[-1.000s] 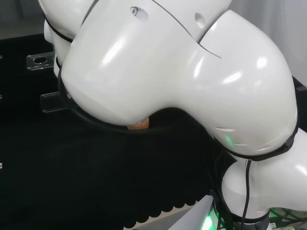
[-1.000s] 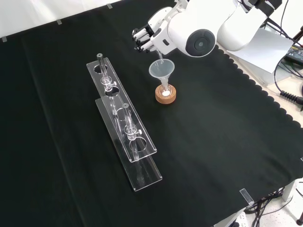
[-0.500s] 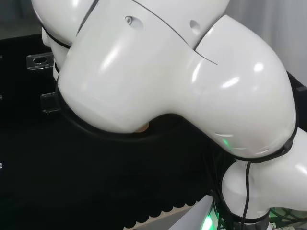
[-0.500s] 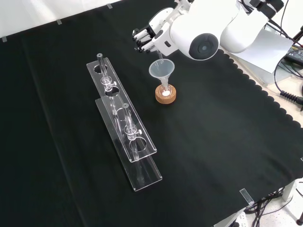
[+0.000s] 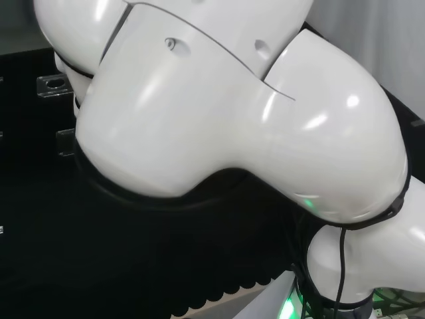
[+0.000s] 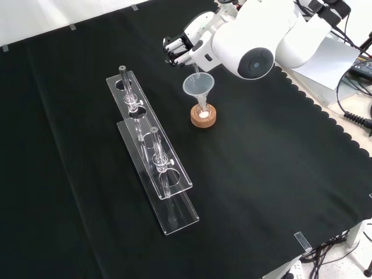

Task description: Pour all the NaCl from the weighing funnel into the round-bottom flask.

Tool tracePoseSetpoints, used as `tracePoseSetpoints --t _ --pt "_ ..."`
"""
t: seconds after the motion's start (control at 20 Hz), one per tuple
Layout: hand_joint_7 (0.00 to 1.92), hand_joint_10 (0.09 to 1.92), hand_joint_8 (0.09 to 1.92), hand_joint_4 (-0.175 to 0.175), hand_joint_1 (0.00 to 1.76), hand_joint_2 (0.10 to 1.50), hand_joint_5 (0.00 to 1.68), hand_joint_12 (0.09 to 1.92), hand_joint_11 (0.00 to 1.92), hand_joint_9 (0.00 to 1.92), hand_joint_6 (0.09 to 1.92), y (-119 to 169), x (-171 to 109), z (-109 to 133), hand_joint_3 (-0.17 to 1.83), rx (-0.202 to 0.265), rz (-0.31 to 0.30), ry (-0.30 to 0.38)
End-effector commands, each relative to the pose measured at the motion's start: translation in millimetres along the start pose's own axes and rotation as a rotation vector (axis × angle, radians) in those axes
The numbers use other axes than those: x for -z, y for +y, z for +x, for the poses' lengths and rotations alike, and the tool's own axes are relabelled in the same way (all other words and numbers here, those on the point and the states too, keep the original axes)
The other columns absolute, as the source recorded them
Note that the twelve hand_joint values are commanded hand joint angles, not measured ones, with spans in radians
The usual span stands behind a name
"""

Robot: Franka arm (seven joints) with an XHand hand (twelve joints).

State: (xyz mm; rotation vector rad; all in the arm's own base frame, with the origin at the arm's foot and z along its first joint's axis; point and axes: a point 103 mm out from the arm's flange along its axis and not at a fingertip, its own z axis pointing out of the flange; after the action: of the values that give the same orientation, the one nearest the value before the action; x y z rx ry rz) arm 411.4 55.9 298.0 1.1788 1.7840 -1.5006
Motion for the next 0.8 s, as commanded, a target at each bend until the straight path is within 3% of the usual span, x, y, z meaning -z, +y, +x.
tracePoseSetpoints --t 0.05,0.8 --pt "0.42 0.49 0.64 0.175 1.1 0.67 1.19 1.22 0.53 0.74 0.84 0.2 5.5 -0.5 0.7 -0.006 -0.001 -0.042" --pt "0.41 0.49 0.64 0.175 1.1 0.67 1.19 1.21 0.52 0.74 0.83 0.4 9.4 -1.2 0.7 -0.01 0.009 -0.059"
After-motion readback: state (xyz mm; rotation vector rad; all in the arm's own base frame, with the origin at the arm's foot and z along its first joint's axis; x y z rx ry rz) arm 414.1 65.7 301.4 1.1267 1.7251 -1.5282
